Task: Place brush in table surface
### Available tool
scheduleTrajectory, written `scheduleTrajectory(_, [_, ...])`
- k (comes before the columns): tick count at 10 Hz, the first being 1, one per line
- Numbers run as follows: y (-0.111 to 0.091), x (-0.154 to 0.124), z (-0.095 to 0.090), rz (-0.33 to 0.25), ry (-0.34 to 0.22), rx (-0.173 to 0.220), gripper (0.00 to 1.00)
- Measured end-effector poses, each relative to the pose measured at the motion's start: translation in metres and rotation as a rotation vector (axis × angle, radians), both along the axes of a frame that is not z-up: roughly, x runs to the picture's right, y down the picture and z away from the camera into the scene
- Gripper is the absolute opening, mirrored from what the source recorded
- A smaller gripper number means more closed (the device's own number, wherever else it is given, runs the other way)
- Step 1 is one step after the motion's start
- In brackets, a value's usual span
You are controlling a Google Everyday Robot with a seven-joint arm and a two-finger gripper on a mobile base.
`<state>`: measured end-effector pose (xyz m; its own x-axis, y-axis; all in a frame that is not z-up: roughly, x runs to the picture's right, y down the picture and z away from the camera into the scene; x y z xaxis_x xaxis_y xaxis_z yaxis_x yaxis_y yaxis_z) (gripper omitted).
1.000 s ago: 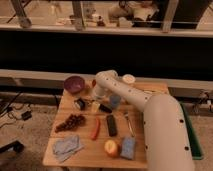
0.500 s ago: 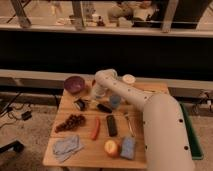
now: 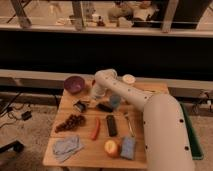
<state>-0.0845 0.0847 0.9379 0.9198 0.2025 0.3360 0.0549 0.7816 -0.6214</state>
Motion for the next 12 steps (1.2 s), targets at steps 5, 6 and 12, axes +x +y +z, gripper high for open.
scheduleTrajectory(5, [-0.009, 0.001, -0.010, 0.021, 0.008, 0.017, 0.18])
scheduleTrajectory(6, [-0.015, -0.001, -0.016, 0.026, 0.004, 0.029, 0.18])
scheduleTrajectory(12, [-0.070, -0.002, -0.066, 0.101, -0.013, 0.084, 0.18])
